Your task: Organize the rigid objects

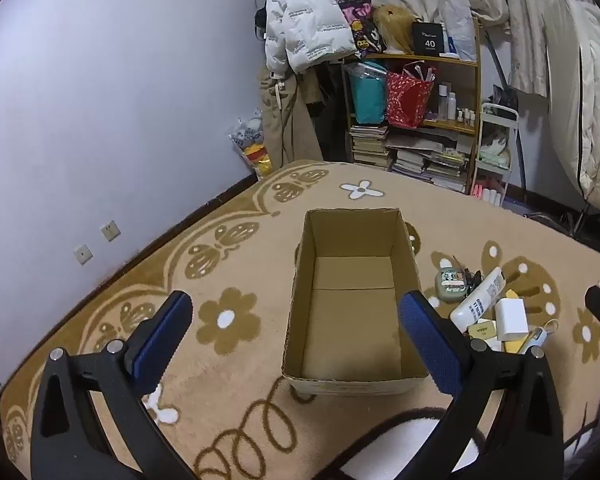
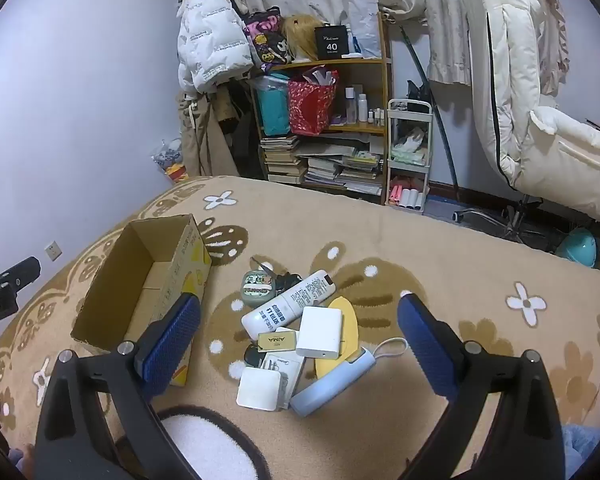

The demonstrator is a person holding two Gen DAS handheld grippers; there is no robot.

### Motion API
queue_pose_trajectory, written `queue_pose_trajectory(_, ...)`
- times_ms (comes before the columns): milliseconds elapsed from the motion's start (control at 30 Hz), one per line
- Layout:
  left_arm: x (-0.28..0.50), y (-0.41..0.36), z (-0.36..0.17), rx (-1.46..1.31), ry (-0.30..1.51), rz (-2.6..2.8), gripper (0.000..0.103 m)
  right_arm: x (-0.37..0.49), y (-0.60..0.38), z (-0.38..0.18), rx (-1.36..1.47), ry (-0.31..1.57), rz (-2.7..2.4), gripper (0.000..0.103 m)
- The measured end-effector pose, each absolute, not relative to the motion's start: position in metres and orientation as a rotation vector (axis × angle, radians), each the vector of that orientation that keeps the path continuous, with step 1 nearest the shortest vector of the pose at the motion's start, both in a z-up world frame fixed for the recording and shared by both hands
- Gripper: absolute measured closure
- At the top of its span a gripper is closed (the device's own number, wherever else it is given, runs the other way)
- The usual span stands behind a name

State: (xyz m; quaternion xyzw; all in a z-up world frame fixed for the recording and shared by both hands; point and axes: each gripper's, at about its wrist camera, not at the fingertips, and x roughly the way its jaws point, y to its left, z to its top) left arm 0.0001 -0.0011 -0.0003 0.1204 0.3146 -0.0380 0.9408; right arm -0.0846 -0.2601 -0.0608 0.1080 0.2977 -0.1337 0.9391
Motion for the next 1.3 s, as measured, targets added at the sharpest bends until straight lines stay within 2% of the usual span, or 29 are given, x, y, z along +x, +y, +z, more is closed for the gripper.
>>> queue_pose_trajectory(333, 0.008, 0.008, -0.003, 0.181, 0.672, -0.046, 0.000, -0.081, -0.262, -0.065, 0.219, 0.617, -0.281, 0.000)
queue_pose_trajectory(1300, 0.003, -0.003, -0.003, 0.267, 0.650, -0.065, 0.000, -0.084, -0.262, -0.062, 0.209, 0.620, -0.290, 0.000)
